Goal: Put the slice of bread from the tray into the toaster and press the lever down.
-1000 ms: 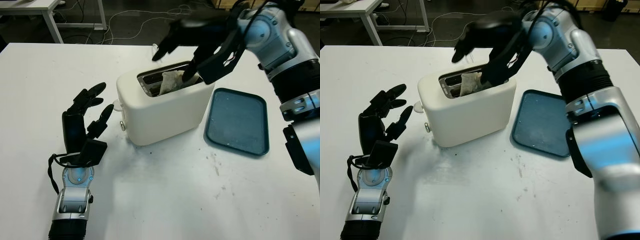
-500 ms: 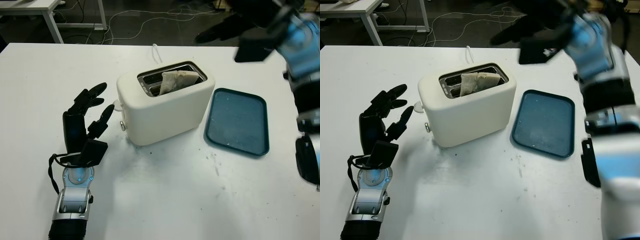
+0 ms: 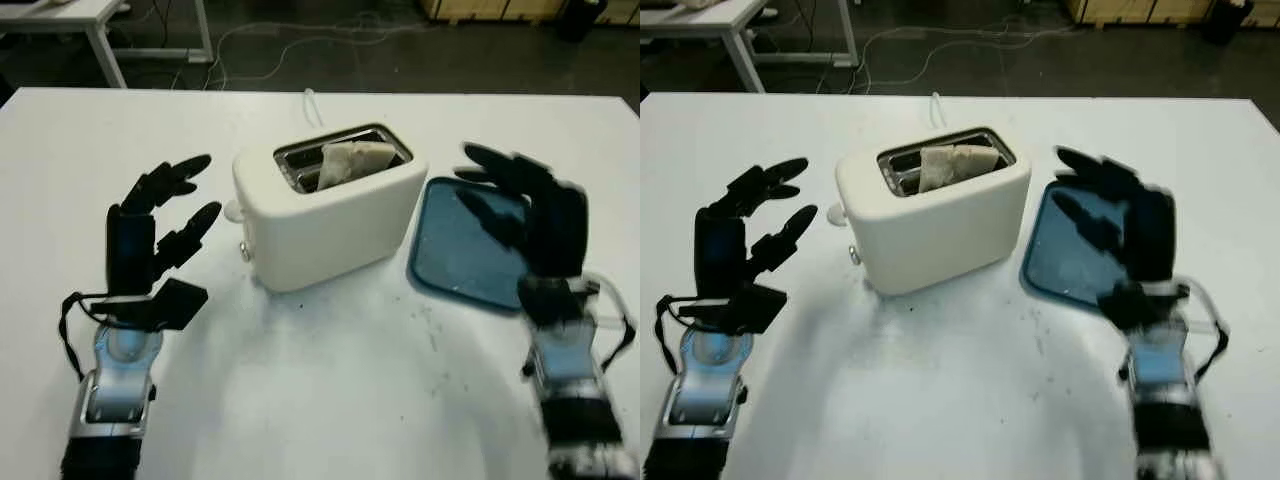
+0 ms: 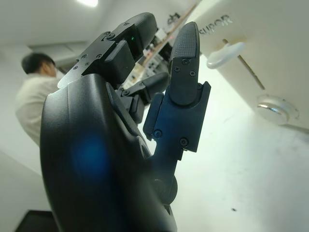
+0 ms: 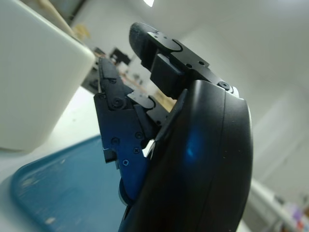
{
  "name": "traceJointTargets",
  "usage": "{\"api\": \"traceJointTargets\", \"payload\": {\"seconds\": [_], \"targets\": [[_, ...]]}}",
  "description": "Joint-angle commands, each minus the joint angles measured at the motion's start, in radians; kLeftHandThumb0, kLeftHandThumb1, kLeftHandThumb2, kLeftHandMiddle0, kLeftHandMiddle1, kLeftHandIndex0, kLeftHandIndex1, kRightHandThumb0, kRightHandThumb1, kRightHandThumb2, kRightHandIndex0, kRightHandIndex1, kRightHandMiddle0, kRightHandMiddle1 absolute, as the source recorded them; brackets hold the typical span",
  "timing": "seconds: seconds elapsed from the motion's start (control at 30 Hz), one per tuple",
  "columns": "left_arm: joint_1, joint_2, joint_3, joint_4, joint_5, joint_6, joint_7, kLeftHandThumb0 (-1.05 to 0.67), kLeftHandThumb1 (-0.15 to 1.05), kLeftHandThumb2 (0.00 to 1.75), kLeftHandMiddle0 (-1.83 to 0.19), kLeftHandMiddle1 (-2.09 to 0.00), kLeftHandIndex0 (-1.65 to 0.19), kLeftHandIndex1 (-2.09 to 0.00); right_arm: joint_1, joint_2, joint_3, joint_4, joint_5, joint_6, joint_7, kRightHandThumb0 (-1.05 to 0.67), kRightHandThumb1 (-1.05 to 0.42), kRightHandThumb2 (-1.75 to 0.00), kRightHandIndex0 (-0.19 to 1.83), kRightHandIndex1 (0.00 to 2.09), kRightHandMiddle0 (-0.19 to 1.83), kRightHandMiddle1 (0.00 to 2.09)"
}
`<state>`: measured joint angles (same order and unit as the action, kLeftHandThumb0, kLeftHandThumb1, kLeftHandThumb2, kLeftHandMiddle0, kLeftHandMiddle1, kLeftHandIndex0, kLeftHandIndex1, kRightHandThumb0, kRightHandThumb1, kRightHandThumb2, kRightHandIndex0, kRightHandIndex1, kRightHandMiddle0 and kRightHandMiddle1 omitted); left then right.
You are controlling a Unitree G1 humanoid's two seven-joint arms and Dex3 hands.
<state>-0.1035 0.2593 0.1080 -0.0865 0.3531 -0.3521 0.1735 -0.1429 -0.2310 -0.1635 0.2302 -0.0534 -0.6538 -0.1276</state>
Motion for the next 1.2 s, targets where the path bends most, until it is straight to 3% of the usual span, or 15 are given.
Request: {"api": "traceJointTargets", "payload": {"seconds": [0.0, 0.07, 0.17, 0.33, 0.43, 0.53, 0.77, 1.07, 1.17], "targets": [[0.001, 0.035, 0.006, -0.034, 0.033, -0.007, -0.010, -0.41, 0.92, 0.18, -0.49, -1.08, -0.71, -0.34, 0.026, 0.030, -0.012, -0.025, 0.001, 0.038, -0.024, -0.20, -0.92, -0.21, 0.91, 0.65, 1.03, 0.03], [-0.003, 0.058, 0.013, -0.051, 0.049, -0.008, -0.012, -0.37, 0.92, 0.15, -0.56, -1.10, -0.75, -0.35, 0.033, 0.044, -0.019, -0.038, -0.030, 0.057, -0.047, -0.21, -0.92, -0.22, 0.81, 0.88, 1.06, 0.03], [-0.014, 0.112, 0.026, -0.046, 0.050, -0.046, -0.026, -0.33, 0.92, 0.12, -0.64, -1.15, -0.79, -0.37, 0.034, 0.059, -0.026, -0.065, -0.074, 0.087, -0.087, -0.27, -0.92, -0.21, 0.80, 0.97, 1.09, 0.04], [-0.039, 0.244, 0.030, -0.015, 0.118, -0.105, -0.067, -0.23, 0.92, 0.10, -0.71, -1.30, -0.90, -0.41, 0.036, 0.043, -0.022, -0.111, -0.098, 0.173, -0.067, -0.32, -0.92, -0.21, 0.80, 1.00, 1.10, 0.04], [-0.062, 0.310, 0.020, 0.022, 0.202, -0.153, -0.046, -0.20, 0.92, 0.06, -0.82, -1.23, -0.96, -0.39, 0.043, 0.032, -0.016, -0.146, -0.090, 0.227, -0.032, -0.33, -0.92, -0.21, 0.78, 0.99, 1.09, 0.03], [-0.079, 0.350, 0.005, 0.023, 0.254, -0.135, -0.073, -0.25, 0.92, 0.08, -0.87, -1.21, -1.00, -0.38, 0.049, 0.033, -0.013, -0.167, -0.084, 0.260, -0.009, -0.34, -0.92, -0.19, 0.81, 0.90, 1.08, 0.02], [-0.117, 0.404, -0.021, 0.025, 0.274, -0.119, -0.144, -0.25, 0.92, 0.11, -0.89, -1.29, -1.03, -0.31, 0.050, 0.031, -0.008, -0.168, -0.092, 0.254, 0.002, -0.36, -0.92, -0.18, 0.89, 0.77, 1.10, 0.01], [-0.169, 0.426, -0.068, 0.050, 0.252, -0.107, -0.227, -0.24, 0.92, 0.14, -0.89, -1.30, -1.01, -0.18, 0.049, 0.038, -0.006, -0.164, -0.085, 0.248, -0.001, -0.33, -0.92, -0.17, 0.91, 0.80, 1.11, 0.01], [-0.188, 0.420, -0.085, 0.071, 0.245, -0.115, -0.234, -0.21, 0.92, 0.15, -0.85, -1.42, -1.02, -0.15, 0.049, 0.038, -0.006, -0.155, -0.082, 0.241, 0.000, -0.33, -0.92, -0.17, 0.90, 0.80, 1.10, 0.01]]}}
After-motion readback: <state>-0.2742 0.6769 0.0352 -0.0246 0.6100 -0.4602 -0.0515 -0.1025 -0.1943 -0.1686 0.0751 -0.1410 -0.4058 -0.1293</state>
